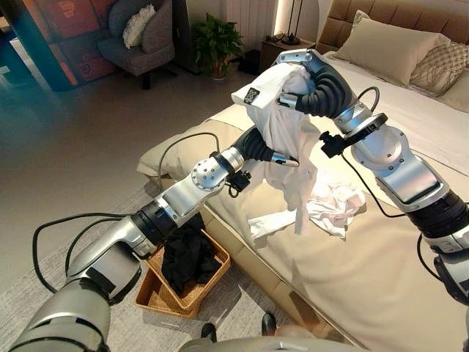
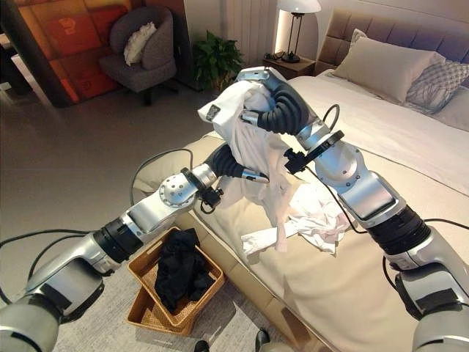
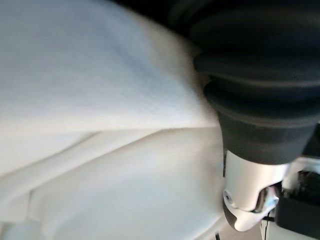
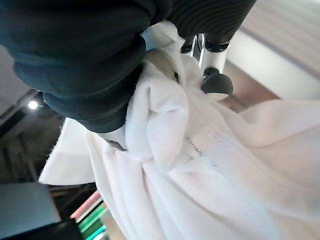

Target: Pick up clothes into the bucket

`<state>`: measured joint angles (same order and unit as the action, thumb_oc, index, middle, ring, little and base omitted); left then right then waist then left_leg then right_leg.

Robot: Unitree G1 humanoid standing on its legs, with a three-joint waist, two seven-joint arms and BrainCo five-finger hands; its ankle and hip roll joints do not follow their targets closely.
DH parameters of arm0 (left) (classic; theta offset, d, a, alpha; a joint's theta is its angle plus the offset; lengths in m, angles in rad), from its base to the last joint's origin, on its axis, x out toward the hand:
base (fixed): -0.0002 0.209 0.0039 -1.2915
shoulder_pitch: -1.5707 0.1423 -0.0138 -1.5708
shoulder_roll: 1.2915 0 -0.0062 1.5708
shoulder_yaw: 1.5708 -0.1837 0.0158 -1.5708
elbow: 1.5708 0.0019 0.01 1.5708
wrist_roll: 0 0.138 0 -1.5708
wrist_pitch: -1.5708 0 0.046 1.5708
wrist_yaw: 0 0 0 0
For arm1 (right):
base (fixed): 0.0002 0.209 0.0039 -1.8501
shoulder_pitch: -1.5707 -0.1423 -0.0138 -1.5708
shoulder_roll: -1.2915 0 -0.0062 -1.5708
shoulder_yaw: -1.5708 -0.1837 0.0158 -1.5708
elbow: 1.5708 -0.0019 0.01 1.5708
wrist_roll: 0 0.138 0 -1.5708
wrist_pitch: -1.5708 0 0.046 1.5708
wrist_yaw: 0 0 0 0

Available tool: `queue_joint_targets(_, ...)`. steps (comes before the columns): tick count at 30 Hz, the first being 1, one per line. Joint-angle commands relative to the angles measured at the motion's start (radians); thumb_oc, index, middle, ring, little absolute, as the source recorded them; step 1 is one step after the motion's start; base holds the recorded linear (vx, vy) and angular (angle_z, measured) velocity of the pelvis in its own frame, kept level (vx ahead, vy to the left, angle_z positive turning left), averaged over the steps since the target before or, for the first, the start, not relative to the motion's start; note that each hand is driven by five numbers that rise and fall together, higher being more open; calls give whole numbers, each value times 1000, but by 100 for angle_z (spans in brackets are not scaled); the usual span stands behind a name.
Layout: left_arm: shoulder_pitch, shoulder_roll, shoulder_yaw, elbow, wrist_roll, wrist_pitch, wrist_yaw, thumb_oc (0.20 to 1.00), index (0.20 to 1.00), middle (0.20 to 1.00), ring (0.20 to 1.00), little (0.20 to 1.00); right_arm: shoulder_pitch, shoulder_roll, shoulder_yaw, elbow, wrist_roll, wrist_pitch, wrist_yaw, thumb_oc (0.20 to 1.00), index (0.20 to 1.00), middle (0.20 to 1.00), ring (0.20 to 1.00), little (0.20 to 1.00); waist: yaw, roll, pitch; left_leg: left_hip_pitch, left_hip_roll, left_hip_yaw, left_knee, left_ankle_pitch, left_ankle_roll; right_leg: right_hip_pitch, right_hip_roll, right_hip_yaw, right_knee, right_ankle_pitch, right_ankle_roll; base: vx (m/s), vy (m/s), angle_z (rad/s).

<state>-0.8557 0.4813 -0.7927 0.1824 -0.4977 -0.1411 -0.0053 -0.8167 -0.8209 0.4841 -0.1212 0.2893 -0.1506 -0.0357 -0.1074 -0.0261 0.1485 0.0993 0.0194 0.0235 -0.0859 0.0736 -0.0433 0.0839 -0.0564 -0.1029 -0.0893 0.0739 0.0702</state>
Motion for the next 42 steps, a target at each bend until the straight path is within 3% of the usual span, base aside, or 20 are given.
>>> queue_joint_targets(1, -146, -57, -37, 79, -90, -23, -24, 1000, 1000, 1000, 1000, 1000, -79, 28, 1, -93, 74, -67, -7, 200, 200, 200, 200, 200, 19, -28, -35, -26, -27, -39, 115, -116, 16, -35, -71, -55, 128, -44, 68, 0, 0, 0)
queue_joint_targets(7, -130, -48, -62, 40, -245, -6, -56, 1000, 1000, 1000, 1000, 1000, -83, 37, 22, -95, 89, -67, -7, 200, 200, 200, 200, 200, 15, -30, -38, -23, -23, -39, 108, -112, 13, -34, -68, -57, 123, -41, 66, 0, 0, 0)
queue_joint_targets(9, -118, -42, -62, 36, -270, -3, -63, 539, 539, 539, 539, 539, -81, 36, 23, -96, 85, -69, -10, 200, 200, 200, 200, 200, 15, -33, -39, -23, -22, -39, 106, -111, 13, -33, -68, -57, 123, -41, 65, 0, 0, 0)
queue_joint_targets(11, -103, -30, -49, 24, -292, -5, -61, 200, 200, 200, 200, 200, -74, 35, 21, -98, 80, -70, -11, 200, 200, 200, 200, 200, 16, -34, -38, -23, -21, -39, 105, -111, 12, -33, -68, -58, 123, -42, 65, 0, 0, 0)
queue_joint_targets(14, -72, -25, -25, 20, -308, -6, -57, 200, 200, 200, 200, 200, -61, 31, 12, -99, 69, -69, -13, 200, 200, 200, 200, 200, 17, -37, -38, -22, -20, -41, 103, -111, 11, -30, -68, -60, 123, -44, 64, 0, 0, 0)
queue_joint_targets(15, -58, -27, -13, 20, -318, -6, -55, 200, 200, 200, 200, 200, -53, 31, 5, -99, 65, -68, -14, 369, 369, 369, 369, 369, 17, -38, -37, -21, -20, -40, 103, -111, 11, -31, -68, -60, 123, -44, 63, 0, 0, 0)
queue_joint_targets(16, -47, -25, -3, 18, -321, -7, -52, 200, 200, 200, 200, 200, -42, 30, -3, -100, 59, -67, -17, 595, 595, 595, 595, 595, 18, -38, -38, -21, -20, -40, 103, -111, 11, -31, -67, -61, 123, -44, 63, 0, 0, 0)
queue_joint_targets(17, -33, -22, 11, 15, -320, -10, -46, 200, 200, 200, 200, 200, -32, 29, -11, -99, 48, -65, -21, 1000, 1000, 1000, 1000, 1000, 19, -38, -38, -21, -20, -41, 103, -111, 11, -31, -67, -61, 124, -45, 63, 0, 0, 0)
queue_joint_targets(24, 45, 20, 98, -13, -320, -20, -31, 200, 200, 200, 200, 200, 37, 26, -71, -103, 36, -62, -27, 1000, 1000, 1000, 1000, 1000, 25, -40, -37, -19, -20, -43, 103, -114, 12, -30, -67, -63, 127, -49, 61, 1, -1, 0)
queue_joint_targets(30, 188, 110, 239, -74, -321, -35, -14, 200, 200, 200, 200, 200, 199, 31, -198, -112, 75, -65, -29, 1000, 1000, 1000, 1000, 1000, 33, -41, -34, -21, -21, -45, 107, -118, 13, -31, -67, -64, 130, -54, 59, 7, -3, 3)
queue_joint_targets(31, 250, 140, 300, -88, -306, -38, -11, 200, 200, 200, 200, 200, 283, 39, -252, -101, 98, -63, -26, 1000, 1000, 1000, 1000, 1000, 34, -41, -33, -20, -21, -45, 107, -118, 13, -30, -67, -65, 131, -57, 59, 0, 0, 0)
queue_joint_targets(39, 514, 235, 581, -129, -91, -64, 17, 200, 200, 200, 200, 200, 641, 162, -433, 42, 156, -30, 10, 1000, 1000, 1000, 1000, 1000, 37, -37, -22, -23, -19, -43, 106, -120, 13, -37, -66, -67, 136, -63, 56, 1, 1, 1)
queue_joint_targets(42, 597, 247, 687, -124, 7, -80, 39, 200, 200, 200, 200, 200, 770, 248, -460, 169, 159, -14, 31, 1000, 1000, 1000, 1000, 1000, 35, -34, -11, -33, -21, -42, 111, -122, 14, -49, -66, -66, 143, -65, 54, -3, 4, 1)
